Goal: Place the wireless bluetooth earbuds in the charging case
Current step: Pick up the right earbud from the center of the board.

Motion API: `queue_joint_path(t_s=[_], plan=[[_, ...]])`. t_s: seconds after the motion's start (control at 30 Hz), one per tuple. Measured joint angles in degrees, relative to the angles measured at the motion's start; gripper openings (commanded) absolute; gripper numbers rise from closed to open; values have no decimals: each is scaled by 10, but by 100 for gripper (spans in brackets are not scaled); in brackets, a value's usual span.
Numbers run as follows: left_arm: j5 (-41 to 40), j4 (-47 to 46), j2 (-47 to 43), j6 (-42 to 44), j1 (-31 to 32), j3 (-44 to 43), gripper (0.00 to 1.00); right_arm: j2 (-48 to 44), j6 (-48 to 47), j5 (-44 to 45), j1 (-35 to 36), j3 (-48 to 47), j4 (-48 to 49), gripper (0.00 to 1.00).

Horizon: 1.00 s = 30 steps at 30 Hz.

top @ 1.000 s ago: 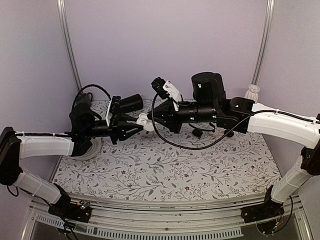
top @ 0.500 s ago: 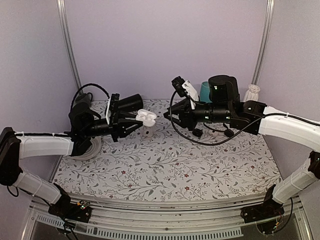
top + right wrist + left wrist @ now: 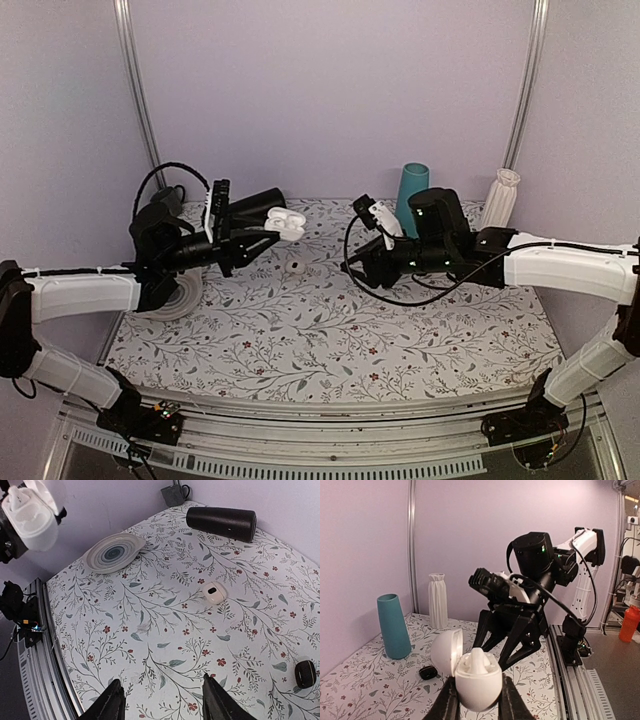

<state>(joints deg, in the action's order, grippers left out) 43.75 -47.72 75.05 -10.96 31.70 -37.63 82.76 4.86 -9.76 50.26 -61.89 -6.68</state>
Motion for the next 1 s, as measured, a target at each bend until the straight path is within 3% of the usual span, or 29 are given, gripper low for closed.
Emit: queue_joint_path(t_s=[0.4,1.0], plan=[[-14,5,-19,0,-1,1,0,143,35,-53,-24,-4,-5,46],[-23,17,-24,0,-2,7,0,292,68,-98,-46,-121,-87,45]])
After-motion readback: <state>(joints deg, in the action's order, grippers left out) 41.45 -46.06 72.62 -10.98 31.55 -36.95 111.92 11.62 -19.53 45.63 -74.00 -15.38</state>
